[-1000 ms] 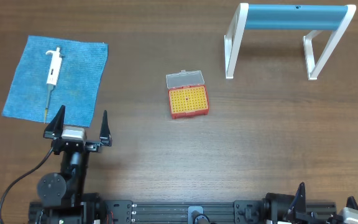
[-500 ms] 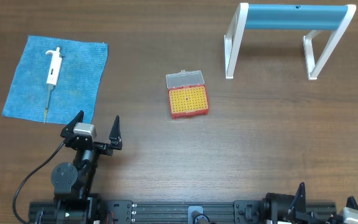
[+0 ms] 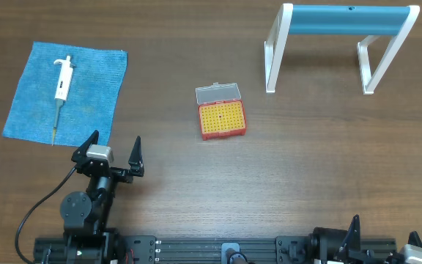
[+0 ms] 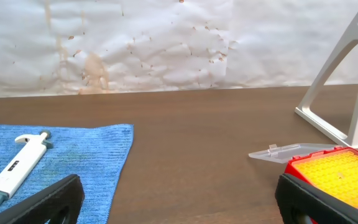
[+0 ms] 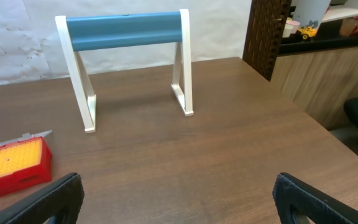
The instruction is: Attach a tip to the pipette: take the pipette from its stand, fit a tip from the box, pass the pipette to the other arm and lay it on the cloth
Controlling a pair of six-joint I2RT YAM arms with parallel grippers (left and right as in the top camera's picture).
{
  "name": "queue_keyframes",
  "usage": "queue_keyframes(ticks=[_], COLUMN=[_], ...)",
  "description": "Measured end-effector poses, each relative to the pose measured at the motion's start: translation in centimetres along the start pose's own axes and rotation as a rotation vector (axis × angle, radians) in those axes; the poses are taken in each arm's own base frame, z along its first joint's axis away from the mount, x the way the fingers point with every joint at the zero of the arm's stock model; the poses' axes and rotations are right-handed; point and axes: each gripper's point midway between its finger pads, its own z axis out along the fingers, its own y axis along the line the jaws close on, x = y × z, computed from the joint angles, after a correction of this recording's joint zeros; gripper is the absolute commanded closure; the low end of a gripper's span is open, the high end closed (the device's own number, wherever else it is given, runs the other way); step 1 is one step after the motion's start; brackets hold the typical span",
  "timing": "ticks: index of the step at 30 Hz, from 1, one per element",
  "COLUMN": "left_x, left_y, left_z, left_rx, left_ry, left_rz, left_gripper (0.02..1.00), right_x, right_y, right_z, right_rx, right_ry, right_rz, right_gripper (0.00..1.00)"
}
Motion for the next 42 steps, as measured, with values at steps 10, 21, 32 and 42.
queue_keyframes(ticks=[10,21,32,42], left_x=[0.0,0.0,0.0,0.0], left_y=[0.0,0.0,0.0,0.0], left_z=[0.0,0.0,0.0,0.0], left_rx=[0.000,0.000,0.000,0.000], left_ry=[0.000,0.000,0.000,0.000], left_rz=[0.000,0.000,0.000,0.000], left_gripper=[0.018,0.018,0.018,0.018], right_x=[-3.3,7.9,9.2,9.2], right_y=[6.3,11.9,11.4,11.4], right_z=[14.7,19.4,20.3,20.3], right_rx=[-0.223,-0.435,-0.395,-0.395], right_ry=[-0.389,-0.197,-0.176,-0.176], right_rz=[0.015,-0.031,-0.033,-0.033], right_gripper=[0.012,0.012,0.012,0.012])
